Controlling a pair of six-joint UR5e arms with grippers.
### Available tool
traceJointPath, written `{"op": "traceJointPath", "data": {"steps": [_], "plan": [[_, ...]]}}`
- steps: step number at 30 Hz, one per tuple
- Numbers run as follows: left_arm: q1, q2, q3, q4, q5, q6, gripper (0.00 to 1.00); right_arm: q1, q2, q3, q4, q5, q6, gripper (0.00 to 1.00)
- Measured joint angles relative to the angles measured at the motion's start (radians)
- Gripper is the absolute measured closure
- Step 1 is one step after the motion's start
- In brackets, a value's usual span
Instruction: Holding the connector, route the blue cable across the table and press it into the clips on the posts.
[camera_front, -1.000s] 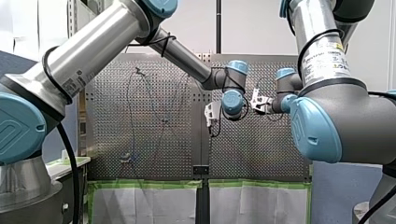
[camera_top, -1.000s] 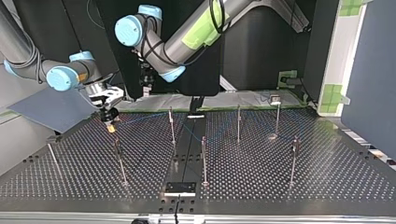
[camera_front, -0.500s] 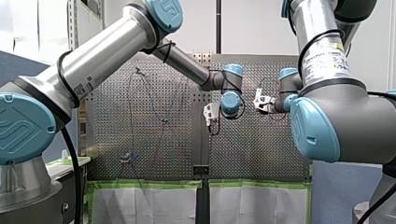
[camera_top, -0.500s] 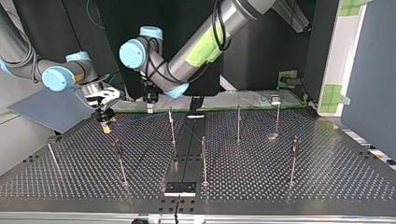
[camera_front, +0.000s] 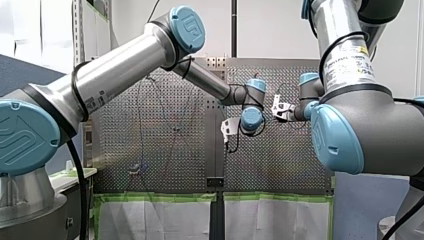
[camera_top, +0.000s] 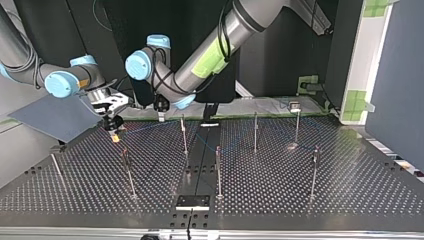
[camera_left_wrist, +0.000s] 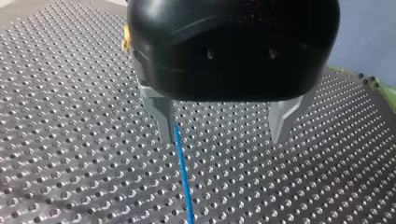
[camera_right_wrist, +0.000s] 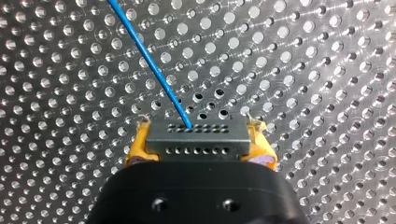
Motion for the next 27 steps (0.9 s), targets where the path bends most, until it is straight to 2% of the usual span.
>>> {"op": "traceJointPath", "data": {"steps": [7, 15, 22, 27], "plan": [[0.006, -0.031, 0.067, 0.003, 0.000, 0.000, 0.01, 0.001, 0.000, 0.000, -0.001, -0.001, -0.001, 1.00], [0.020, -0.036, 0.138, 0.015, 0.002, 0.000, 0.01, 0.002, 0.000, 0.000, -0.002, -0.004, 0.000, 1.00], [0.018, -0.088, 0.210, -0.031, 0.007, 0.001, 0.01, 0.000, 0.000, 0.000, -0.003, -0.018, 0.003, 1.00], [0.019, -0.112, 0.234, -0.058, -0.002, 0.000, 0.01, 0.000, 0.000, 0.000, -0.003, -0.020, 0.003, 1.00]]}}
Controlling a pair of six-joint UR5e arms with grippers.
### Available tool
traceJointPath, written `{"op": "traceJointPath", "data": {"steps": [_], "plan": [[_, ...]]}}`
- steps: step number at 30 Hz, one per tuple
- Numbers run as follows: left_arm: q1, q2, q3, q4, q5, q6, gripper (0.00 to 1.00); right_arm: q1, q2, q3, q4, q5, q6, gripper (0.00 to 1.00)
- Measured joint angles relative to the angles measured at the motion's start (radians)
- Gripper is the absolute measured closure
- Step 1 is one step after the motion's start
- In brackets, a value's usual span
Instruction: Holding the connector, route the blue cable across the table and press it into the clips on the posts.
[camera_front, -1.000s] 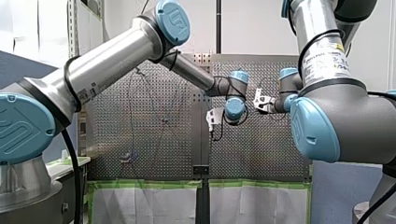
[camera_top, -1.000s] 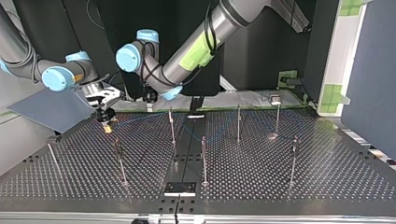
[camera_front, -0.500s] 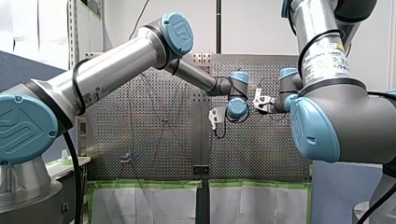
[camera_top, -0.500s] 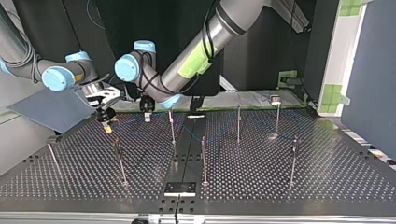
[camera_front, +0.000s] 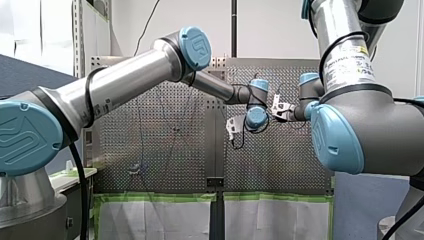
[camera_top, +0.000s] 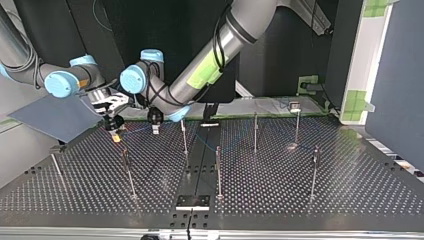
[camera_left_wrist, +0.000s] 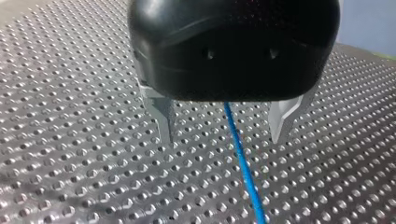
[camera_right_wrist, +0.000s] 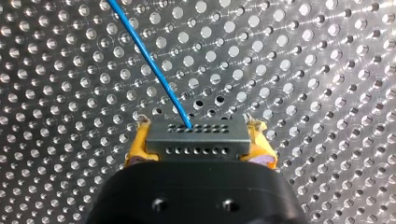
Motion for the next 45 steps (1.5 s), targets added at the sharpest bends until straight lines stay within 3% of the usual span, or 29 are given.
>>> {"op": "traceJointPath", "data": {"steps": [10, 11, 12, 14, 15, 16, 17, 18, 19, 20, 22, 31, 36, 39, 45], "plan": [[0.000, -0.004, 0.003, -0.034, -0.055, 0.000, 0.01, 0.000, 0.000, 0.000, 0.000, 0.000, 0.000, 1.00], [-0.001, -0.004, 0.003, -0.038, -0.059, 0.000, 0.15, 0.000, 0.000, 0.000, 0.000, 0.000, 0.000, 1.00], [-0.002, -0.004, 0.003, -0.041, -0.062, 0.000, 0.15, -0.001, 0.000, 0.000, 0.000, 0.000, 0.000, 1.00], [-0.004, -0.004, 0.003, -0.047, -0.065, 0.001, 0.42, -0.001, 0.000, 0.000, 0.000, -0.001, 0.000, 1.00], [-0.005, -0.004, 0.003, -0.049, -0.064, 0.000, 0.42, -0.001, 0.000, 0.000, 0.000, -0.002, 0.000, 1.00], [-0.005, -0.004, 0.003, -0.050, -0.061, -0.002, 0.53, -0.001, 0.000, 0.000, 0.000, -0.006, -0.001, 1.00], [-0.006, -0.004, 0.003, -0.051, -0.057, -0.005, 0.71, -0.001, 0.000, 0.000, 0.000, -0.010, -0.002, 1.00], [-0.006, -0.004, 0.003, -0.052, -0.054, -0.007, 0.71, -0.001, -0.001, 0.000, 0.000, -0.015, -0.002, 1.00], [-0.007, -0.004, 0.003, -0.052, -0.051, -0.010, 0.87, 0.000, -0.001, 0.000, 0.000, -0.022, -0.003, 1.00], [-0.008, -0.004, 0.003, -0.053, -0.049, -0.011, 0.95, 0.000, -0.001, 0.000, 0.000, -0.027, -0.003, 1.00], [-0.009, -0.004, 0.003, -0.053, -0.047, -0.014, 1.00, 0.000, -0.001, 0.000, 0.000, -0.036, -0.004, 1.00], [-0.022, -0.001, 0.003, -0.052, -0.055, -0.023, 1.00, 0.000, -0.008, -0.004, 0.000, -0.052, -0.006, 1.00], [-0.036, 0.016, 0.003, -0.070, -0.064, -0.033, 1.00, 0.000, -0.036, -0.007, 0.000, -0.059, 0.006, 1.00], [-0.045, 0.039, 0.003, -0.086, -0.082, -0.034, 1.00, 0.000, -0.054, -0.010, 0.000, -0.072, 0.015, 1.00], [-0.064, 0.087, 0.003, -0.098, -0.130, -0.033, 1.00, -0.001, -0.073, -0.024, 0.004, -0.083, 0.015, 1.00]]}}
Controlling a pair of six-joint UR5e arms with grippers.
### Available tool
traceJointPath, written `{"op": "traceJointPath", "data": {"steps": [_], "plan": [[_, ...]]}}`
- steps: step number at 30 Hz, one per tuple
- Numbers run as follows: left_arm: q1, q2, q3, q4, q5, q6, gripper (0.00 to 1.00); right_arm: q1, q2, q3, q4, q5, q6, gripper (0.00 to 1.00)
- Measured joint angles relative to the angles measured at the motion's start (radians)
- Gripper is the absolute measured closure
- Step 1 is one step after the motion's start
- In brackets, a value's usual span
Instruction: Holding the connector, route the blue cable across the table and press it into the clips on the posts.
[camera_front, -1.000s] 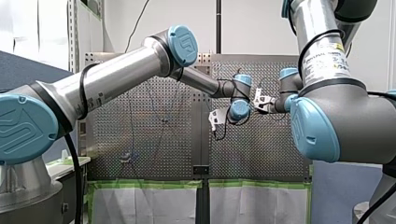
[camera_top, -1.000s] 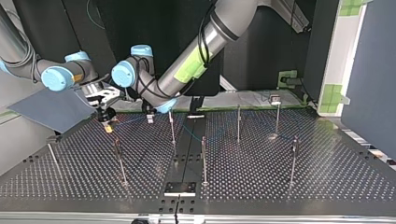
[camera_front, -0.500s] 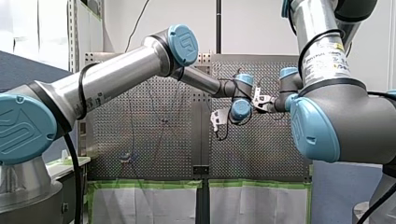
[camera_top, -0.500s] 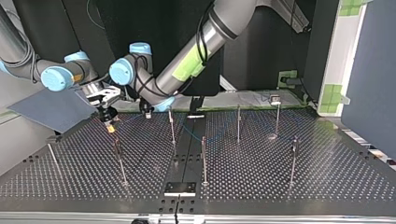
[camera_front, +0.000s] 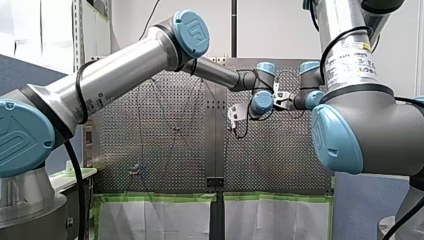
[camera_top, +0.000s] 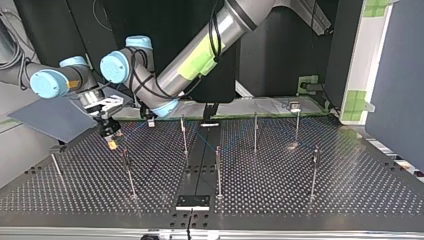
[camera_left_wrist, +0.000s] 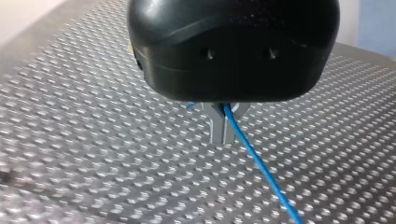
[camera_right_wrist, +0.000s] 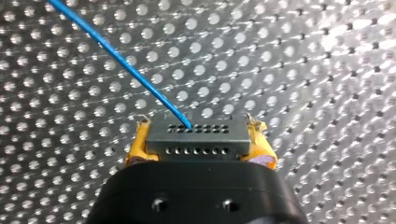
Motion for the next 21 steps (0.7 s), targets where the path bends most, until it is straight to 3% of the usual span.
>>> {"op": "traceJointPath", "data": {"steps": [8, 21], "plan": [[-0.030, 0.031, 0.000, -0.008, -0.065, 0.000, 1.00, -0.004, -0.017, -0.015, 0.000, -0.001, 0.001, 1.00], [-0.057, 0.046, 0.000, -0.017, -0.090, 0.008, 1.00, -0.004, -0.067, -0.034, 0.002, -0.009, 0.004, 1.00]]}}
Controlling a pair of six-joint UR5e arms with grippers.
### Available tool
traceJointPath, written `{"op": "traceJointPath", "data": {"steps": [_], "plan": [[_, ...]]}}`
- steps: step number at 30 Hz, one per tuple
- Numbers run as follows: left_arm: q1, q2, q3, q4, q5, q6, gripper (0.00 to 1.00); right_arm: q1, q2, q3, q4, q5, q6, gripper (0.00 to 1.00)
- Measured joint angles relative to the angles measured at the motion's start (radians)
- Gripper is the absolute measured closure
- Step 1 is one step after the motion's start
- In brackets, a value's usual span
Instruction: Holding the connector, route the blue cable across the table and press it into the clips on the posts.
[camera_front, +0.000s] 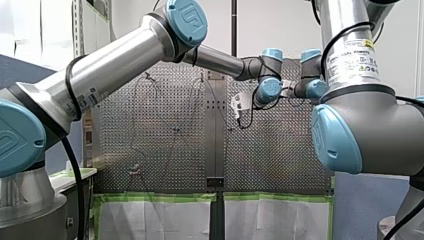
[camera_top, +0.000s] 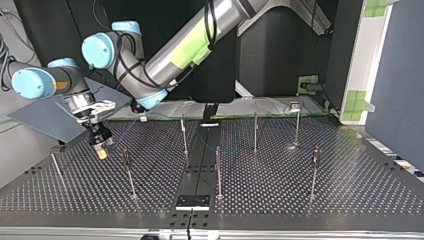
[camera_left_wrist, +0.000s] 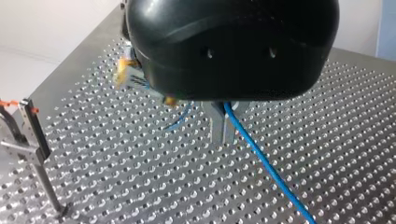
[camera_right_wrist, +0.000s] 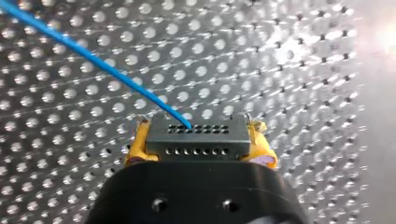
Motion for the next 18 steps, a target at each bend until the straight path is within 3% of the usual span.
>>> {"op": "traceJointPath", "data": {"steps": [12, 18], "plan": [[-0.019, 0.039, 0.000, 0.000, -0.007, 0.009, 1.00, -0.003, -0.048, -0.002, 0.002, -0.002, 0.013, 1.00], [-0.024, 0.045, 0.000, 0.002, -0.040, 0.011, 1.00, -0.007, -0.066, -0.004, 0.002, -0.009, 0.025, 1.00]]}}
